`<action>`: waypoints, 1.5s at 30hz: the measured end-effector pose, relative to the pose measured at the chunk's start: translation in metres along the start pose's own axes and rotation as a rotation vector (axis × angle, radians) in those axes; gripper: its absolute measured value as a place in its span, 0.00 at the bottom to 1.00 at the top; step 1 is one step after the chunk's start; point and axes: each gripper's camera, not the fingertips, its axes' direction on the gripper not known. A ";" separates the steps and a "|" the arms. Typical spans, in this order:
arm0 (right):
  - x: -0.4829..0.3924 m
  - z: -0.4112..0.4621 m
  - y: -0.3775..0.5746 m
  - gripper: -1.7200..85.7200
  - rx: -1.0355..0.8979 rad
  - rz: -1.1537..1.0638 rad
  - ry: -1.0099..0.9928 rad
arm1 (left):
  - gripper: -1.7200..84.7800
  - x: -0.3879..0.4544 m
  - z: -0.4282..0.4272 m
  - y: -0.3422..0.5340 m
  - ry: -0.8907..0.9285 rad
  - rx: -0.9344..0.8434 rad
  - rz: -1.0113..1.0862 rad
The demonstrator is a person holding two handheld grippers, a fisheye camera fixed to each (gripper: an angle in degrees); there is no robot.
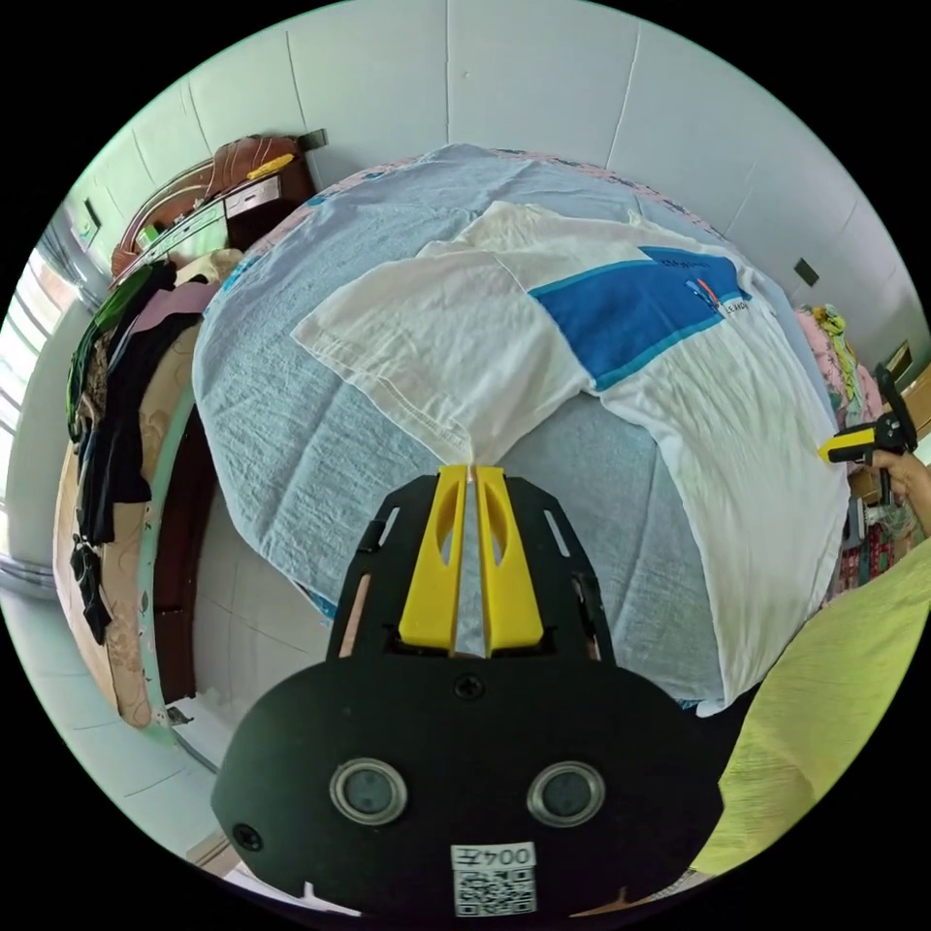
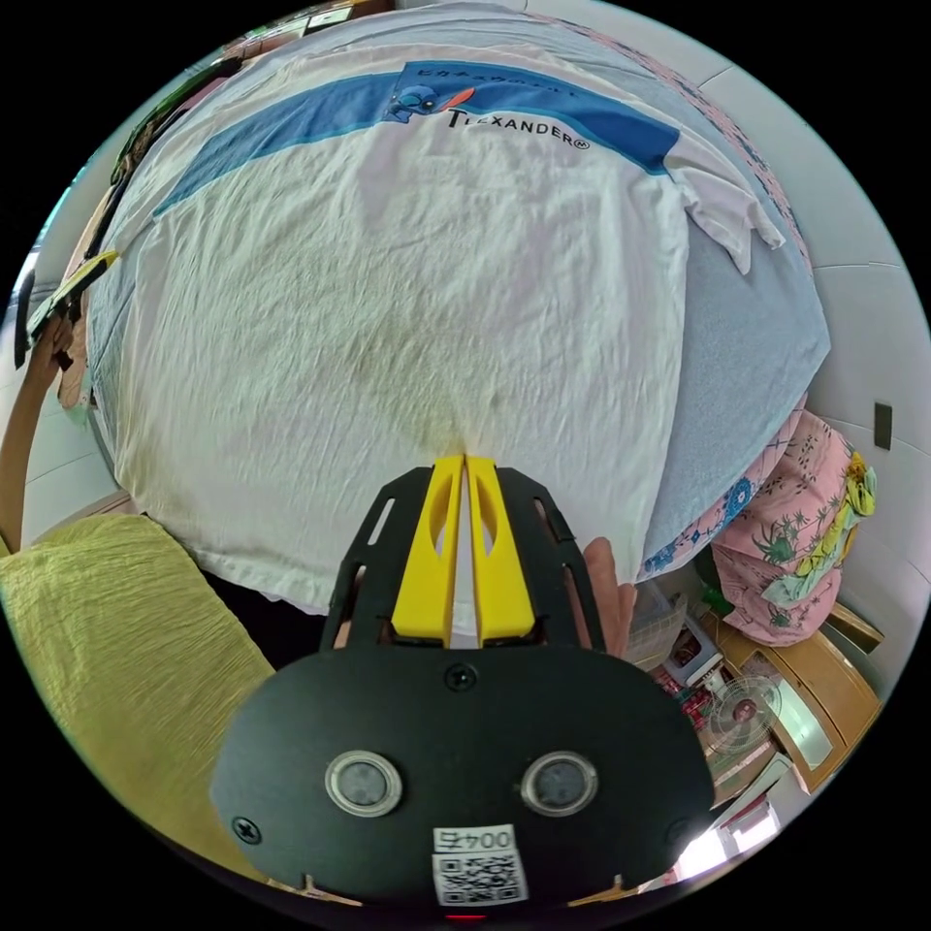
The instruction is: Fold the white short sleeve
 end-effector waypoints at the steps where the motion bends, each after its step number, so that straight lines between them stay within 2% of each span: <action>1: 0.000 -0.001 -0.001 0.02 -0.001 -0.002 0.001 | 0.03 -0.004 -0.001 0.002 -0.006 0.001 -0.007; 7: 0.005 -0.012 -0.010 0.02 -0.024 -0.024 0.005 | 0.02 -0.011 -0.028 -0.001 0.041 0.104 -0.003; 11: 0.008 -0.020 -0.014 0.02 -0.041 -0.042 0.012 | 0.02 0.039 -0.023 -0.024 0.158 0.147 0.110; 15: 0.011 -0.030 -0.018 0.01 -0.079 -0.043 0.011 | 0.02 0.099 0.013 -0.040 0.270 0.110 0.234; 21: 0.012 -0.045 -0.013 0.01 -0.094 -0.066 0.032 | 0.02 0.157 0.064 -0.042 0.299 0.037 0.375; 28: 0.019 -0.063 0.007 0.03 -0.074 -0.097 0.028 | 0.02 0.175 0.114 -0.037 0.290 -0.057 0.414; 32: 0.041 -0.084 0.024 0.10 -0.076 -0.122 -0.076 | 0.02 0.174 0.137 -0.027 0.250 -0.087 0.395; 34: 0.061 -0.111 0.035 0.09 0.046 -0.100 -0.127 | 0.02 0.172 0.144 -0.023 0.244 -0.091 0.374; 36: 0.096 -0.157 0.045 0.09 0.295 -0.089 -0.207 | 0.02 0.165 0.150 -0.022 0.252 -0.106 0.337; 39: 0.138 -0.198 0.031 0.14 0.514 -0.128 -0.284 | 0.03 0.140 0.143 -0.036 0.260 -0.033 0.239; 45: 0.181 -0.248 -0.066 0.14 0.595 -0.239 -0.271 | 0.05 0.048 0.149 -0.138 0.134 0.066 0.130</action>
